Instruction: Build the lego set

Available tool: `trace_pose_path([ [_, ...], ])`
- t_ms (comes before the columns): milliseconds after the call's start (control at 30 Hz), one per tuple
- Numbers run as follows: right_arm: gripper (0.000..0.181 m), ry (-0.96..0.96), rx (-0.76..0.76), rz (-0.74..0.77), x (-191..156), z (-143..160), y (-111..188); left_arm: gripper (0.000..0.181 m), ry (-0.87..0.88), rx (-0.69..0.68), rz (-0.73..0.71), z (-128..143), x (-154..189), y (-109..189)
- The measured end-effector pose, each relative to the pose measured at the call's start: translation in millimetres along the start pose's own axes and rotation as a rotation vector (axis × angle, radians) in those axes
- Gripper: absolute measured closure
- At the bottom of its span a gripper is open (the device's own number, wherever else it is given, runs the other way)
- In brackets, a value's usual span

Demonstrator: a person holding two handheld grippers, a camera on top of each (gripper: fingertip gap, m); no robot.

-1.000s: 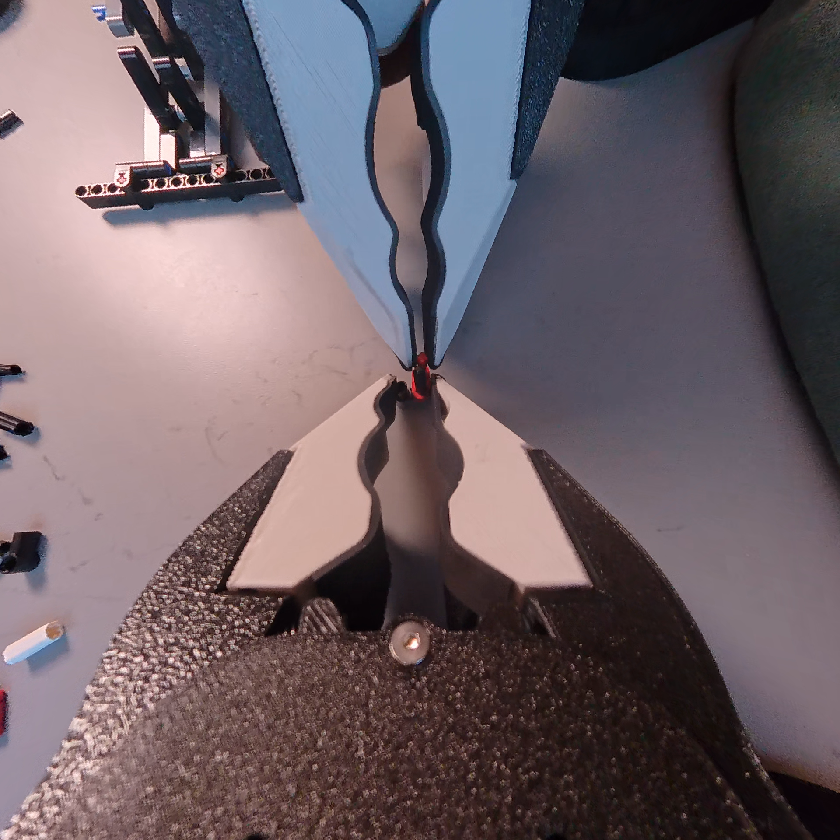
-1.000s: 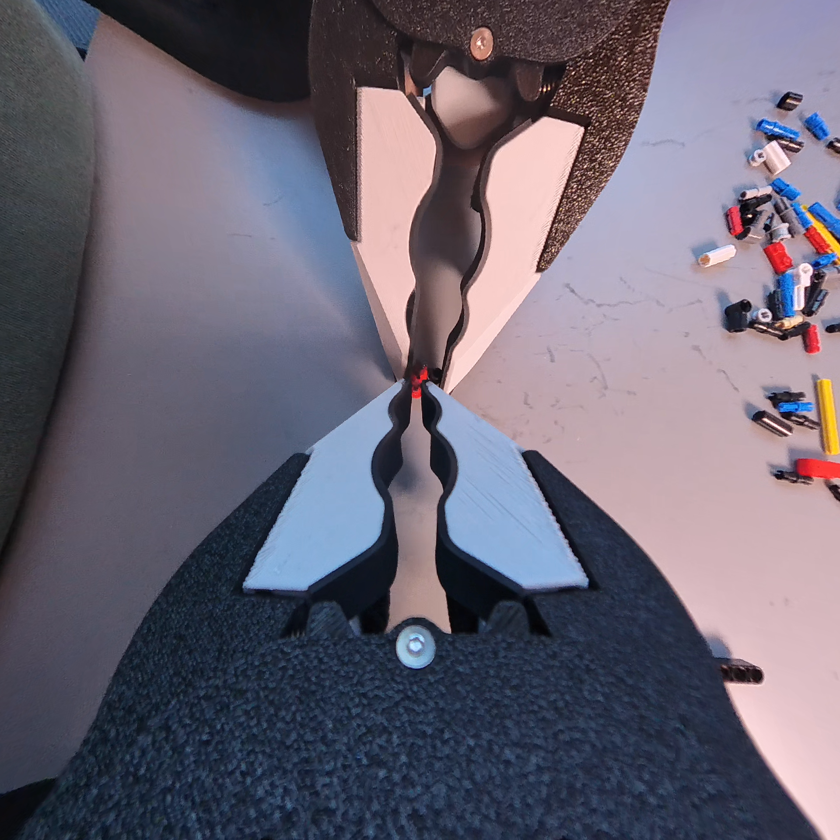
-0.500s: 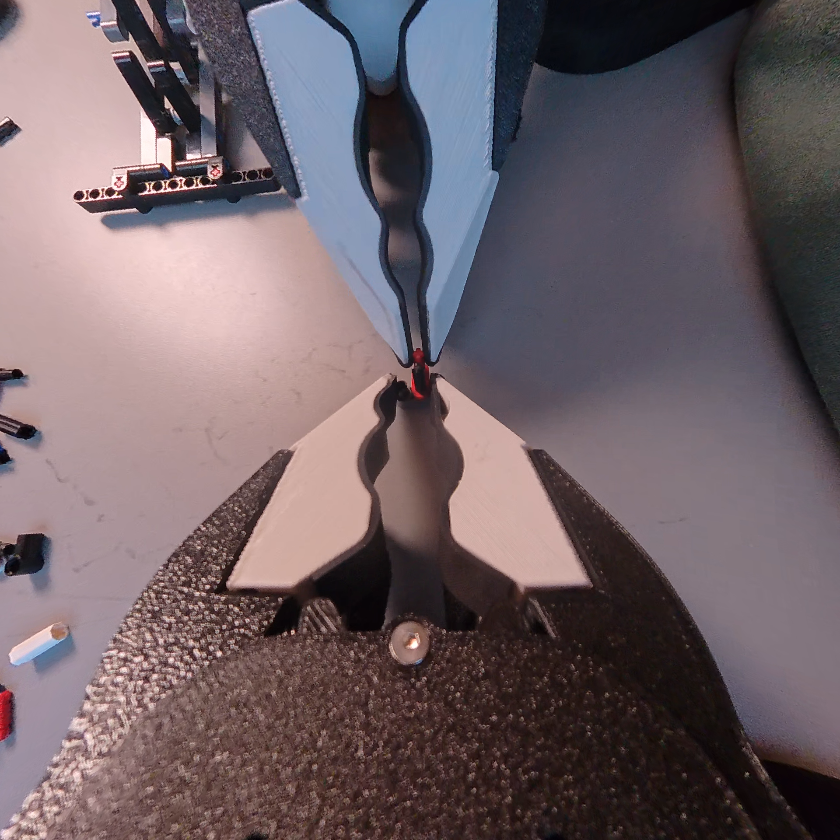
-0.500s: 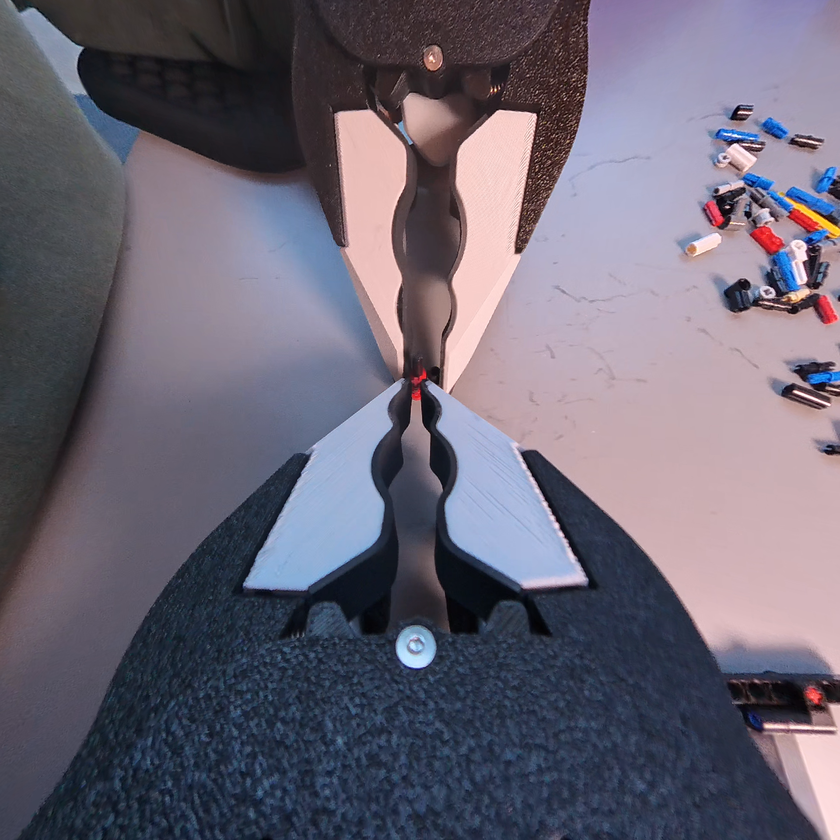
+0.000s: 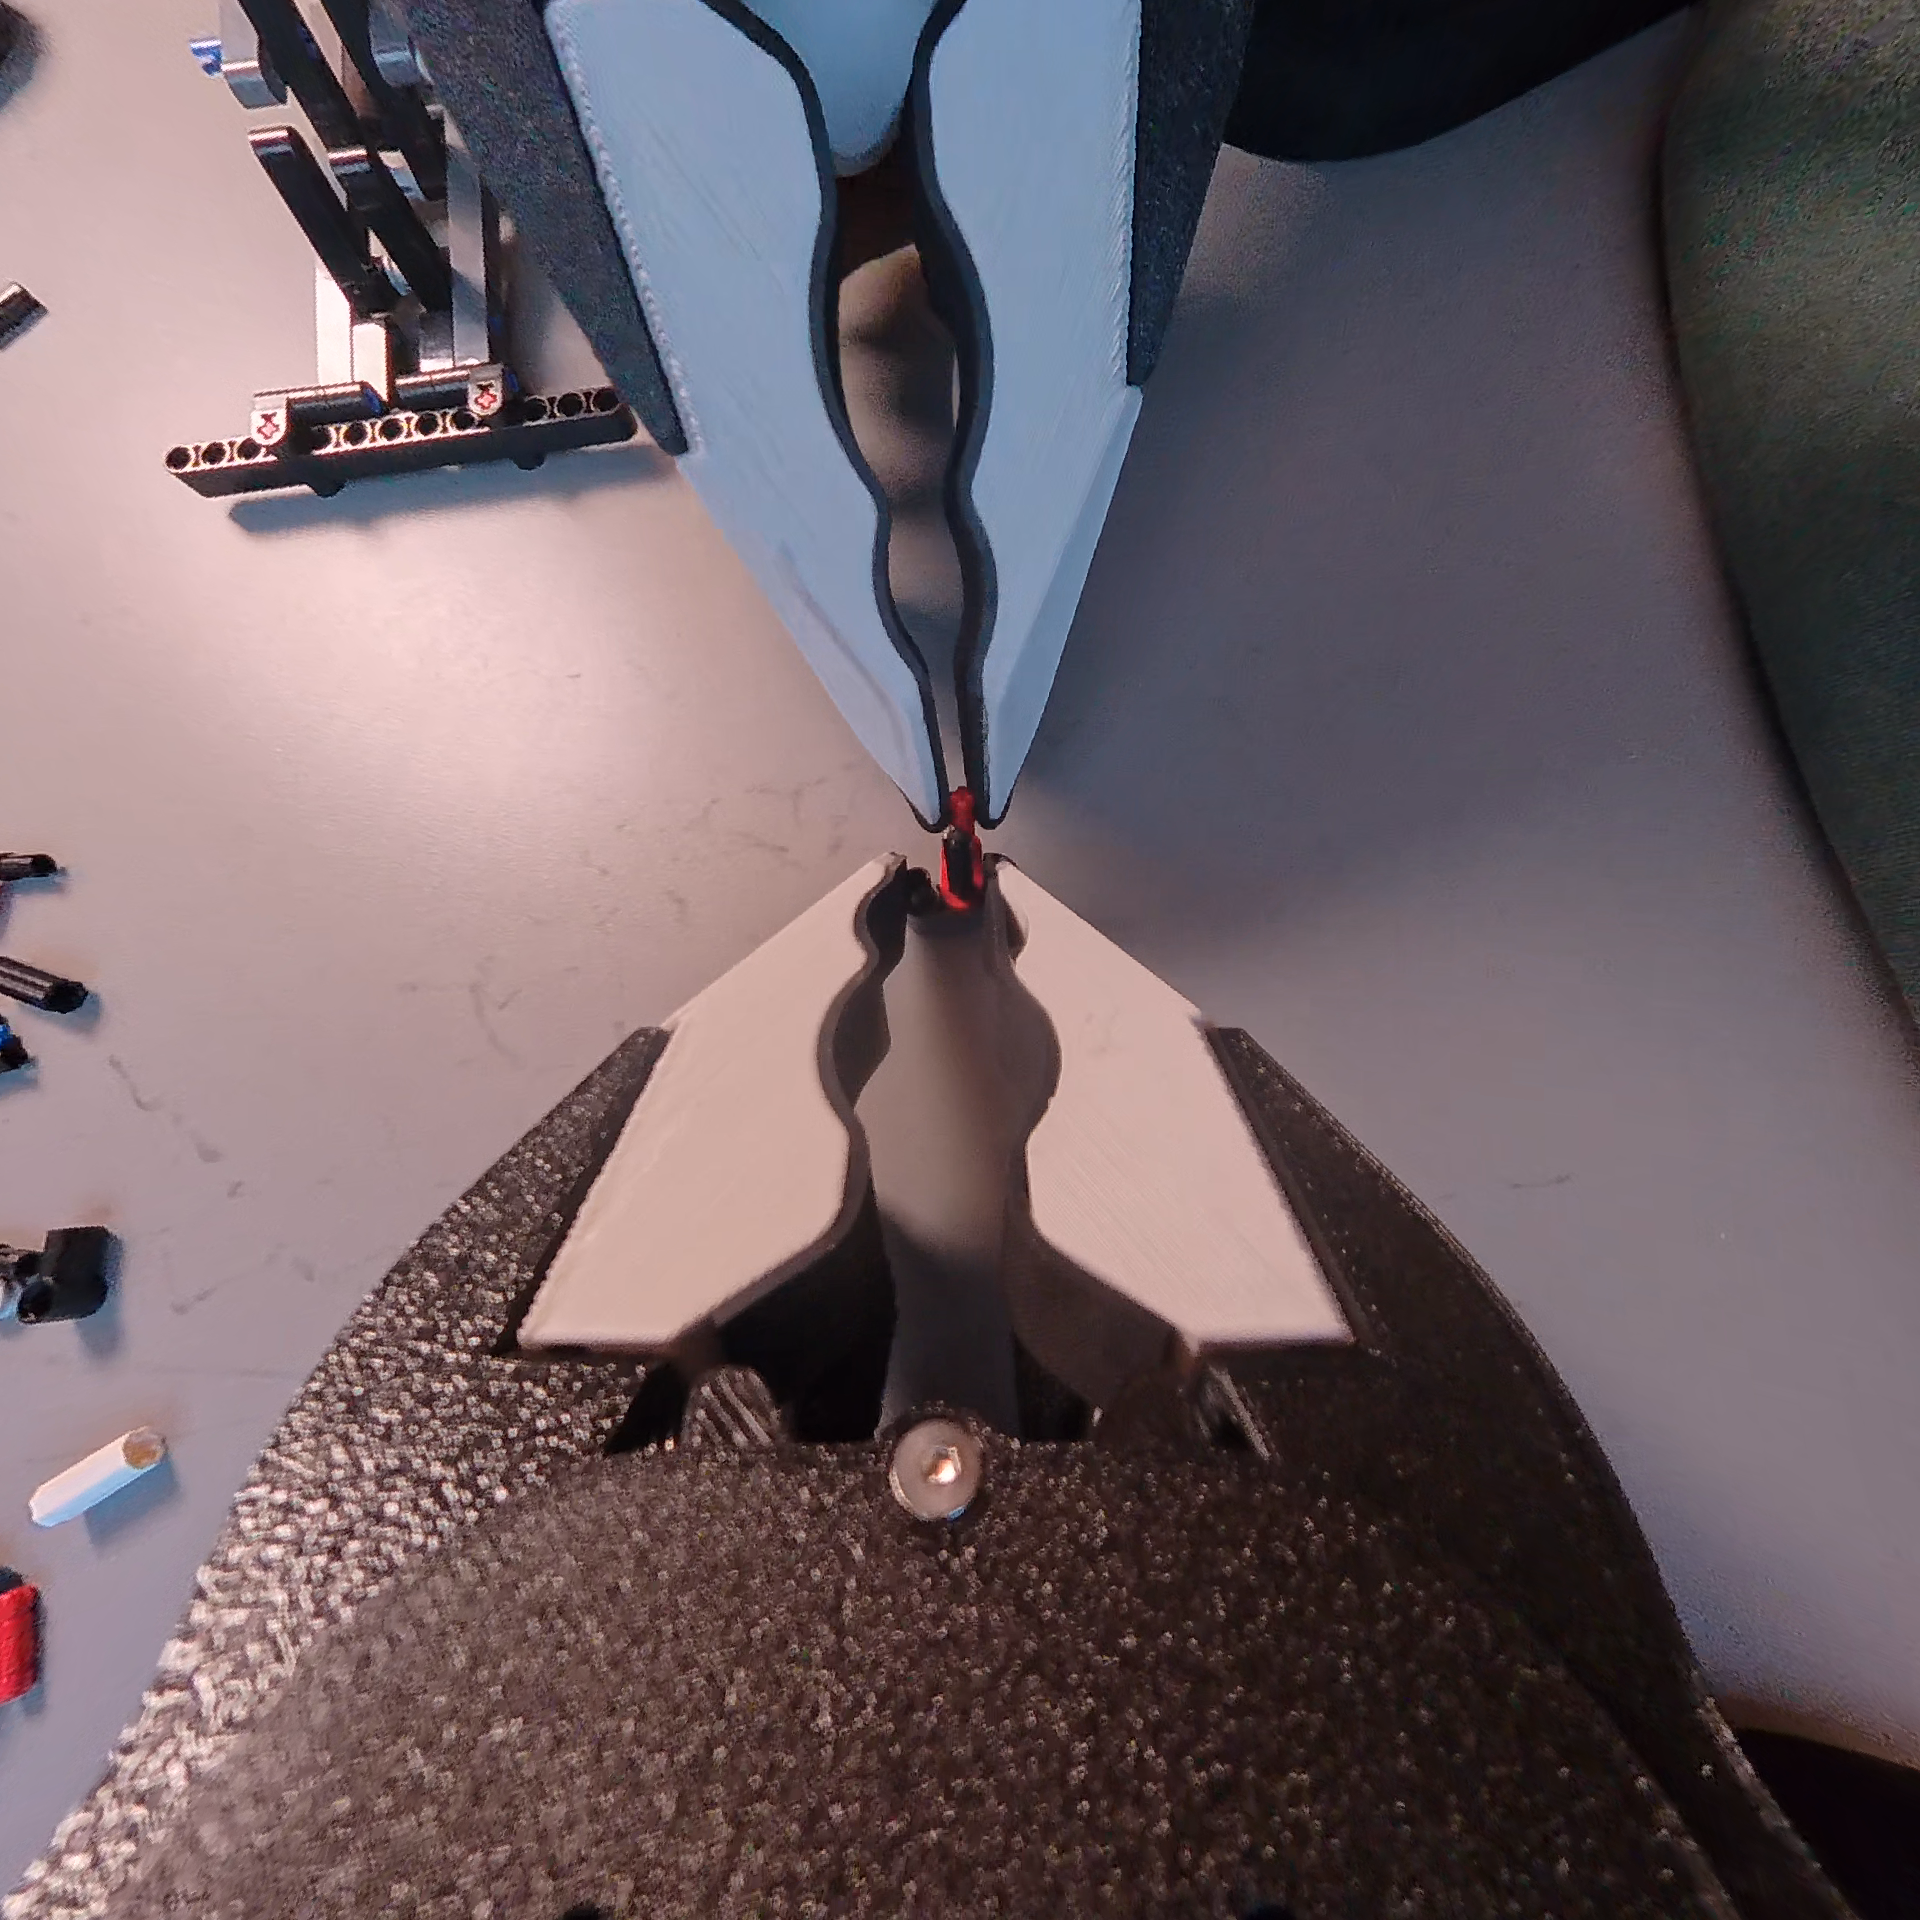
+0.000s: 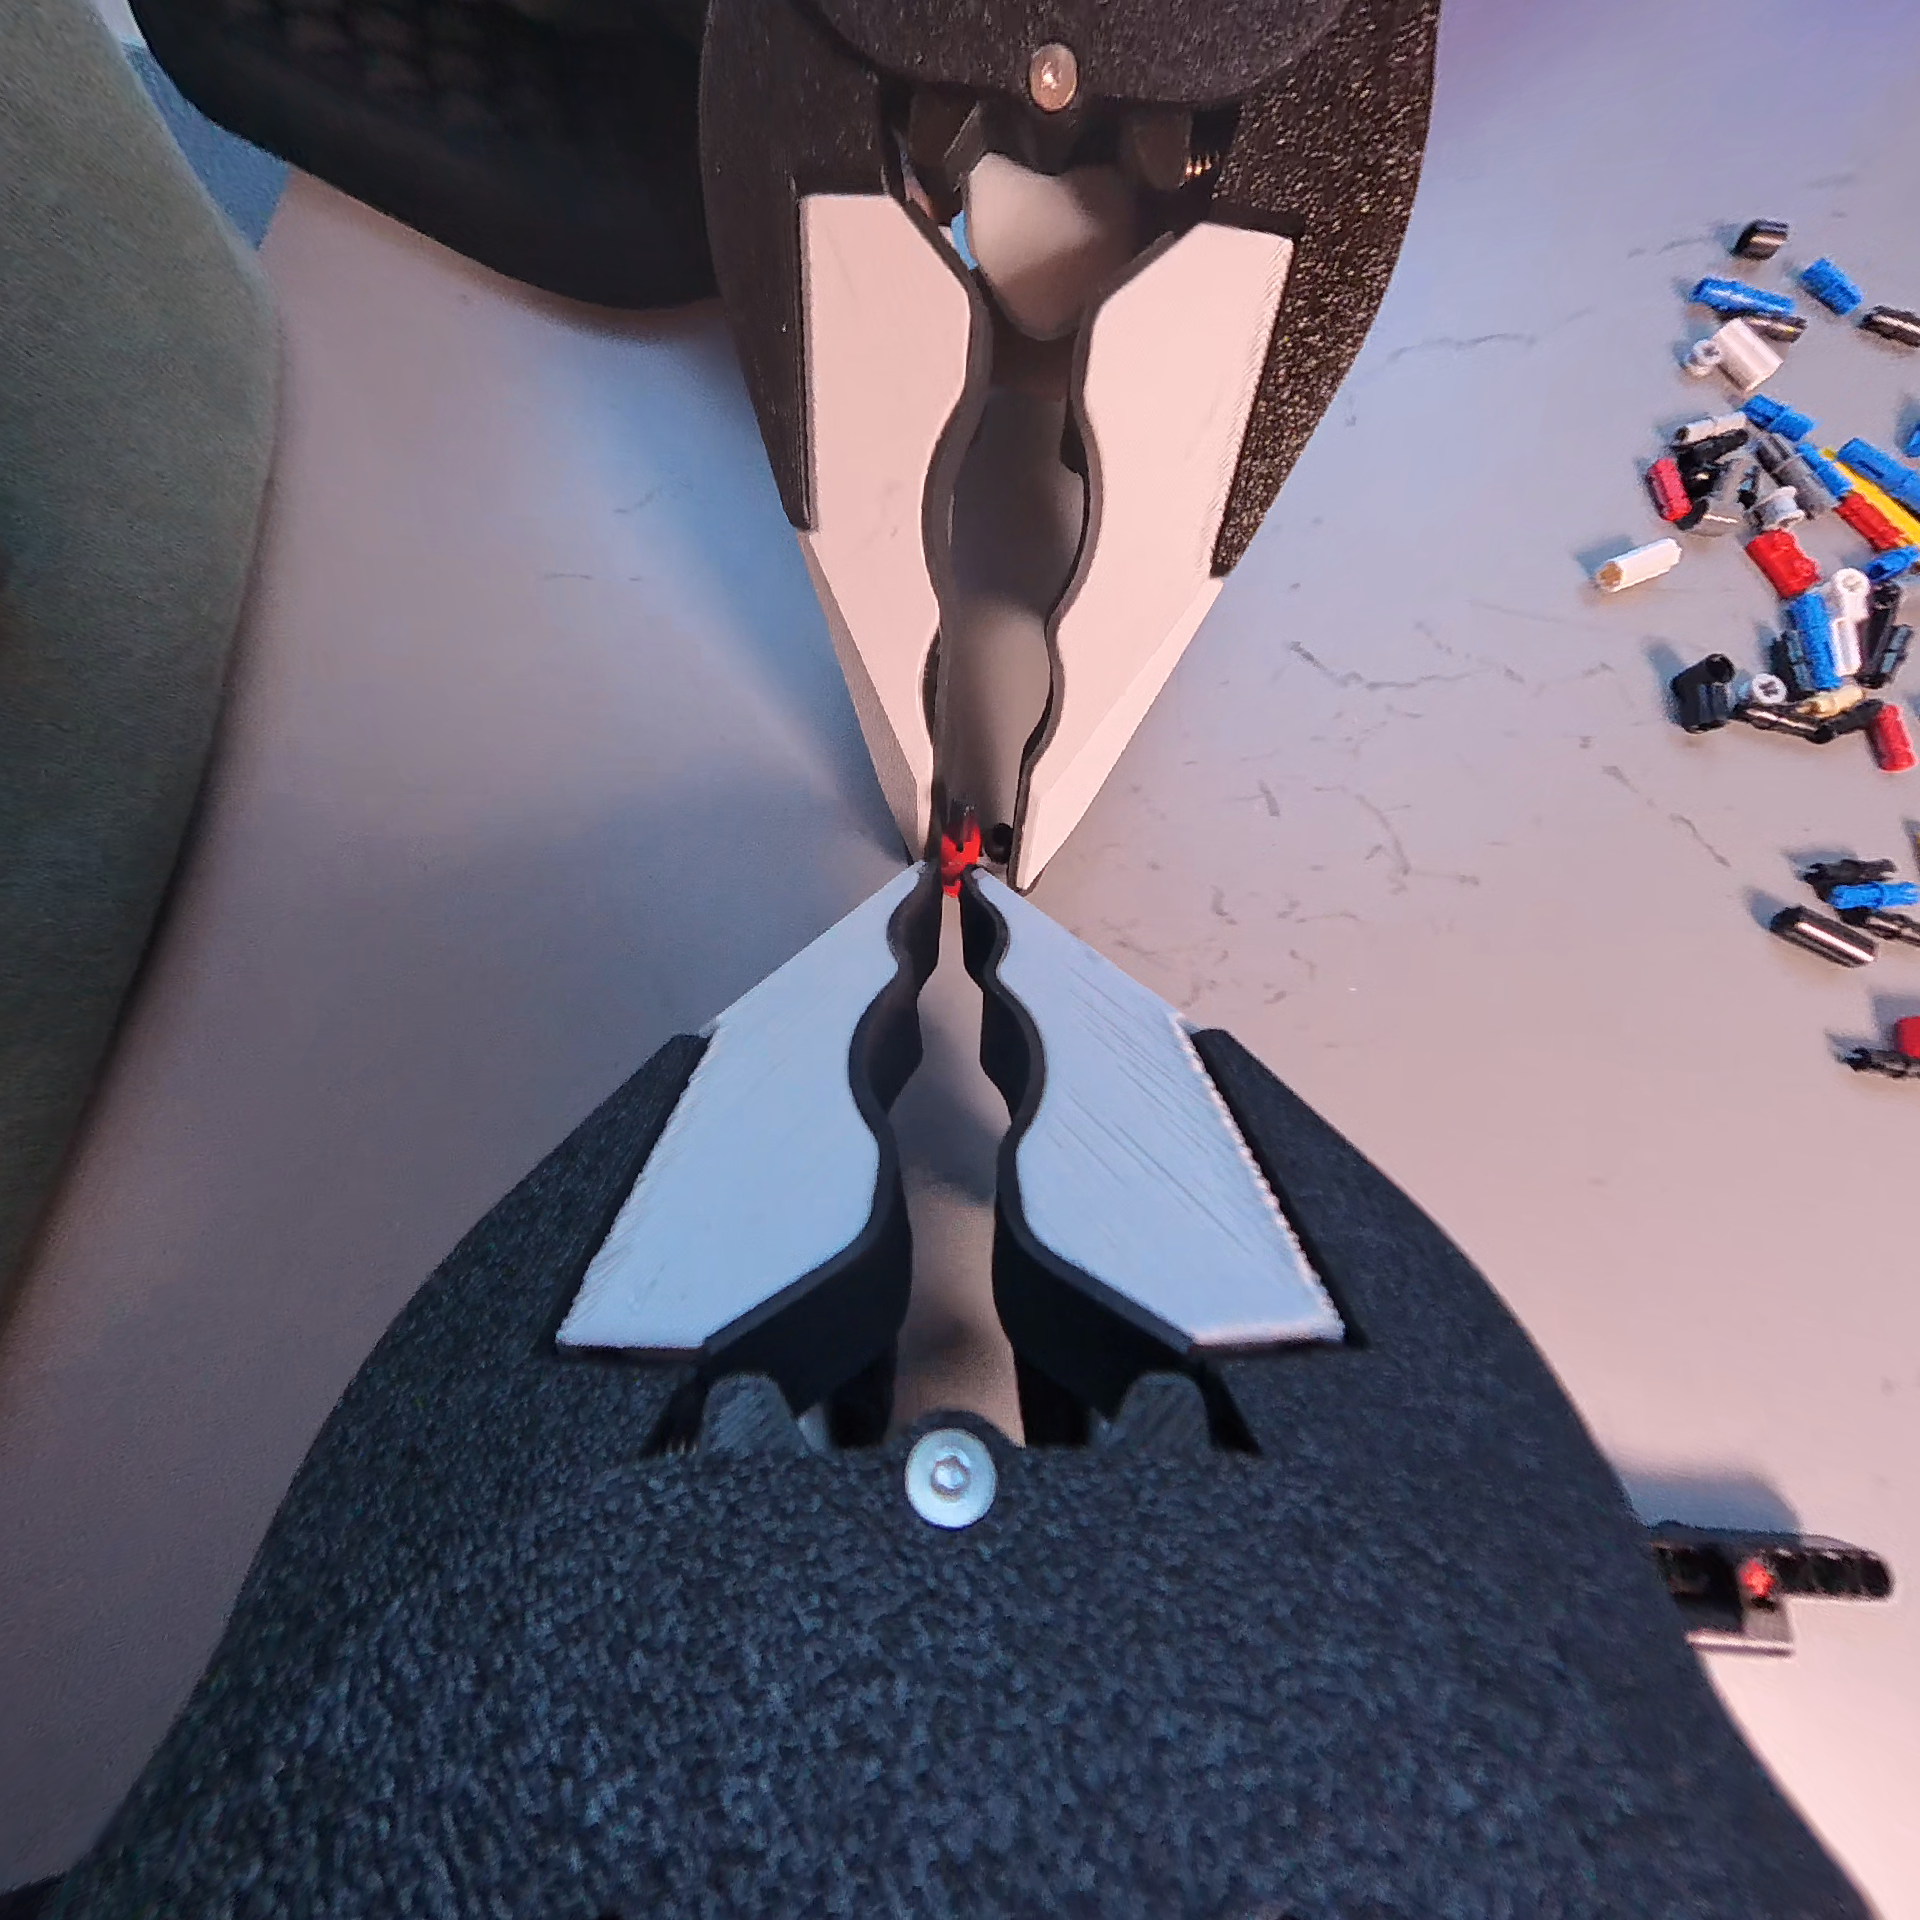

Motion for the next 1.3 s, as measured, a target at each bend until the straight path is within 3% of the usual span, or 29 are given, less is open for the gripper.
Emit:
trace_pose_path([
  [200, 0.178, 0.025, -0.069, -0.05, 2.3, -1.3, -5.5, 0.167, -0.005, 0.001, -0.002, 0.0, 0.5, 0.4],
  [600, 0.178, -0.031, -0.014, -0.073, 3.1, -0.2, -5.5, 0.167, 0.005, 0.002, 0.009, 0.1, -0.1, 1.1],
  [700, 0.177, -0.057, 0.009, -0.071, 4.5, -4.0, -2.8, 0.167, 0.079, 0.025, 0.064, -0.6, -2.8, 4.5],
  [833, 0.151, -0.058, 0.149, -0.027, 8.9, -18.5, 26.8, 0.167, 0.291, 0.204, 0.215, -7.8, -10.2, 27.8],
  [1067, 0.167, 0.053, 0.404, 0.222, 0.2, -40.4, 59.6, 0.167, 0.62, 0.651, 0.625, -35.6, -19.3, 70.4],
  [1300, 0.173, 0.065, 0.503, 0.228, -7.2, -55.4, 71.3, 0.167, 0.687, 0.782, 0.836, -47.7, -11.7, 75.5],
])
Point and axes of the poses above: each gripper's, where its closed fingertips meet, y back along the fingers, z out of its underside, x = y × z across the jaws, the point moved 5 cm from there along y, back along the fingers, and after that the axes turned 6 degrees about -x, right-handed, at the moved point
